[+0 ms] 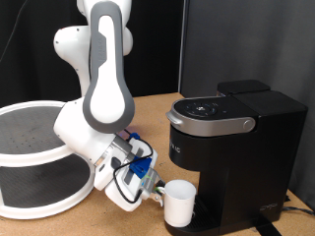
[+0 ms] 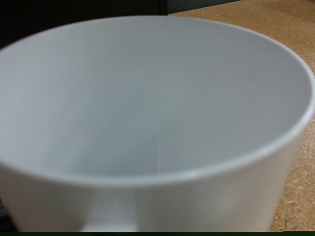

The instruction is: Make a cup of coffee with the keurig machine

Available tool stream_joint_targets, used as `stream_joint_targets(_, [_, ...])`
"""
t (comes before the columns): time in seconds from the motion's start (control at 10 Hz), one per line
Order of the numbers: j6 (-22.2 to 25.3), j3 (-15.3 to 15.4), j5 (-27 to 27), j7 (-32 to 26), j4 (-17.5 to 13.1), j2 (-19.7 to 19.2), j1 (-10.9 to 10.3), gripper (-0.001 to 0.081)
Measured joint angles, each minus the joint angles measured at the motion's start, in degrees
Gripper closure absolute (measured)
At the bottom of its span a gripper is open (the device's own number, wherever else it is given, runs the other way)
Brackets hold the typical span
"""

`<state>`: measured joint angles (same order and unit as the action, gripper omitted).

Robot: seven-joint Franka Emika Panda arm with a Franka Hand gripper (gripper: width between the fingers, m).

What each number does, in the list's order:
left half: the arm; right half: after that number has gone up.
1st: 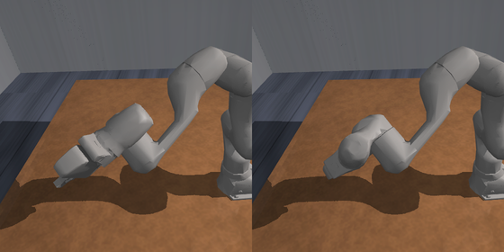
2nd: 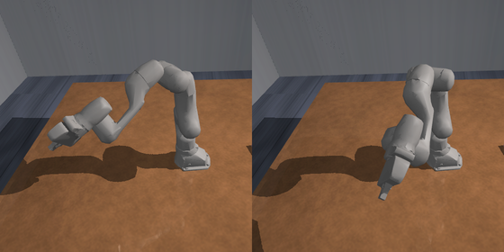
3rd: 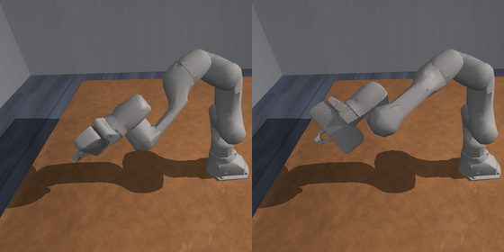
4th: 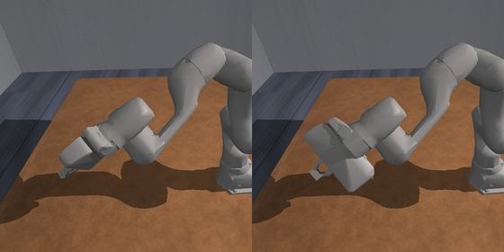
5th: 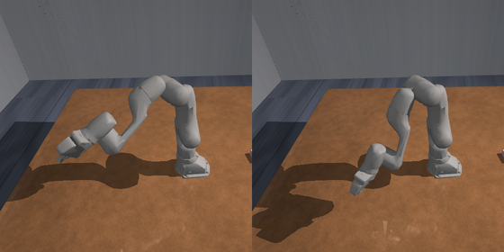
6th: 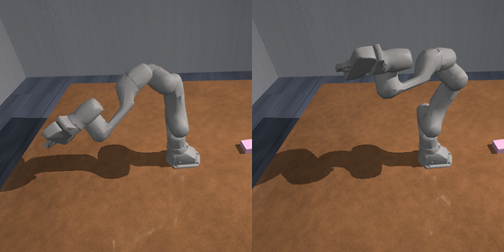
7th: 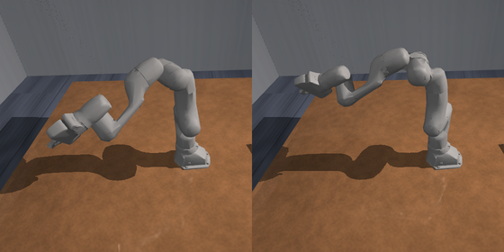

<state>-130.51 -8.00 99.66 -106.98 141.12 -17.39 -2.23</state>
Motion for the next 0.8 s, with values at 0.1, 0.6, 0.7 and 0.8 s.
stream_joint_targets(0.1, [0.3, 0.0, 0.0, 0.0, -0.1, -0.3, 0.0, 0.0552])
stream_joint_targets(0.6, [5.0, -1.0, -2.0, 0.5, 1.0, 1.6, 1.2, 0.0061])
stream_joint_targets(0.7, [7.1, -1.5, -3.4, 1.0, 1.9, 3.3, 2.0, 0.0018])
stream_joint_targets(0.8, [8.7, -2.0, -4.9, 1.9, 2.8, 4.9, 2.5, 0.0018])
